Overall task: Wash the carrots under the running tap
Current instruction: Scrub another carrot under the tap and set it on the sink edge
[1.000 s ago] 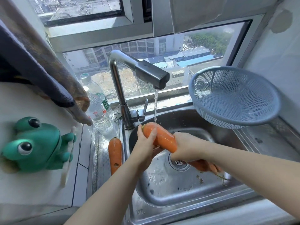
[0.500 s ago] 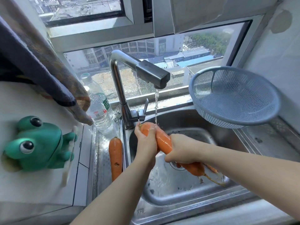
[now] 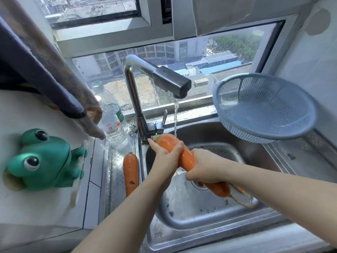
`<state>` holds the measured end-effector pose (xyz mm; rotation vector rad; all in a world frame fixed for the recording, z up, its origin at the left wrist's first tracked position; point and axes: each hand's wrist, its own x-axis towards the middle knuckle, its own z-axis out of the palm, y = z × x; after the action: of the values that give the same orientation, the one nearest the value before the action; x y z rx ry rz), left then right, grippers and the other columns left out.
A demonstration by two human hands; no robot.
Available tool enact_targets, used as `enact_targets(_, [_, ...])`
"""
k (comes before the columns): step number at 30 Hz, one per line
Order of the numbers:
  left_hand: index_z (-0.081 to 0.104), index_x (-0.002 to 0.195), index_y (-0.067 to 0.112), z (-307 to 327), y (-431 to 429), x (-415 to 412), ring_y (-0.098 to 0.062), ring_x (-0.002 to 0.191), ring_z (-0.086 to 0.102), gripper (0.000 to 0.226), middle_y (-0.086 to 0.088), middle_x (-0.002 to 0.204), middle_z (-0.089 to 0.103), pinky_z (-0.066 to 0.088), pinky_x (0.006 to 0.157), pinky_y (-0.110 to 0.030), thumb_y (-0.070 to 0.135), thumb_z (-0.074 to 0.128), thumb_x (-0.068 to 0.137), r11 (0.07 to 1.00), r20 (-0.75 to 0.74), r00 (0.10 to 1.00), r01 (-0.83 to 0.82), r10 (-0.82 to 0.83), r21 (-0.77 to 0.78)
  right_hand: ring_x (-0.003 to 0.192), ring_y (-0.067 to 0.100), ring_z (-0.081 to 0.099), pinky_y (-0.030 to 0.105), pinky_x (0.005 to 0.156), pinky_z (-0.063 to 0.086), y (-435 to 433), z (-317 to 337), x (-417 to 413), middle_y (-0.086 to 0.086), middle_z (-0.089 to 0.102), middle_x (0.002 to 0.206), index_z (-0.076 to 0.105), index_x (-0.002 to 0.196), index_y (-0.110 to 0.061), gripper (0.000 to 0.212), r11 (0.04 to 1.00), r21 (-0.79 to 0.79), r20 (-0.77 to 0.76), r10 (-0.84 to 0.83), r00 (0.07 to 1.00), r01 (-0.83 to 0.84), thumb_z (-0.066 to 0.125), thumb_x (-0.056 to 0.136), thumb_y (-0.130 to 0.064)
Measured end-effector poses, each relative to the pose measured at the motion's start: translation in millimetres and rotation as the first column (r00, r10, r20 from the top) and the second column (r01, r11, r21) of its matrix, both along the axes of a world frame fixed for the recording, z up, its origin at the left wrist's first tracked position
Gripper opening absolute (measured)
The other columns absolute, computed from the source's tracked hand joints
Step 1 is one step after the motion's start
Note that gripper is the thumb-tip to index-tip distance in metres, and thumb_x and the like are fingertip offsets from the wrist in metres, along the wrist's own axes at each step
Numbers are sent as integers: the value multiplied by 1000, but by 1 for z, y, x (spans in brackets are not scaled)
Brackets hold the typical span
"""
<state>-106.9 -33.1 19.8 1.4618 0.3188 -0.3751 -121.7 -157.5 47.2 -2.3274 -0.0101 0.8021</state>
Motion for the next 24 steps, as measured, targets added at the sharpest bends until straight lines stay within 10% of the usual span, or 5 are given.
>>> enact_targets(7, [-15, 150, 33, -12, 3, 10, -27, 120, 53, 81, -6, 156, 23, 48, 98, -49, 36, 46, 98, 992, 31, 998, -55, 59, -117, 43, 5, 60, 23, 48, 47, -5, 5, 6, 2, 60, 68, 50, 92, -7, 21, 997, 76, -27, -17, 999, 19, 66, 78, -13])
enact_targets(13, [50, 133, 14, -19, 22, 4, -32, 107, 61, 35, -11, 115, 64, 52, 94, -45, 26, 41, 101, 957, -16, 1000, 21, -27, -291, 51, 12, 59, 22, 51, 49, -15, 4, 3, 4, 55, 69, 53, 90, -6, 14, 937, 308, -205, -103, 973, 164, 62, 80, -2])
enact_targets(24, [33, 140, 23, -32, 10, 3, -30, 105, 67, 93, -13, 124, 60, 58, 83, -46, 38, 85, 65, 986, 36, 992, 126, -123, -110, 44, 7, 59, 23, 48, 46, -11, -6, -1, 0, 59, 62, 51, 80, -12, 15, 994, 72, 7, -77, 997, 76, 64, 73, -10])
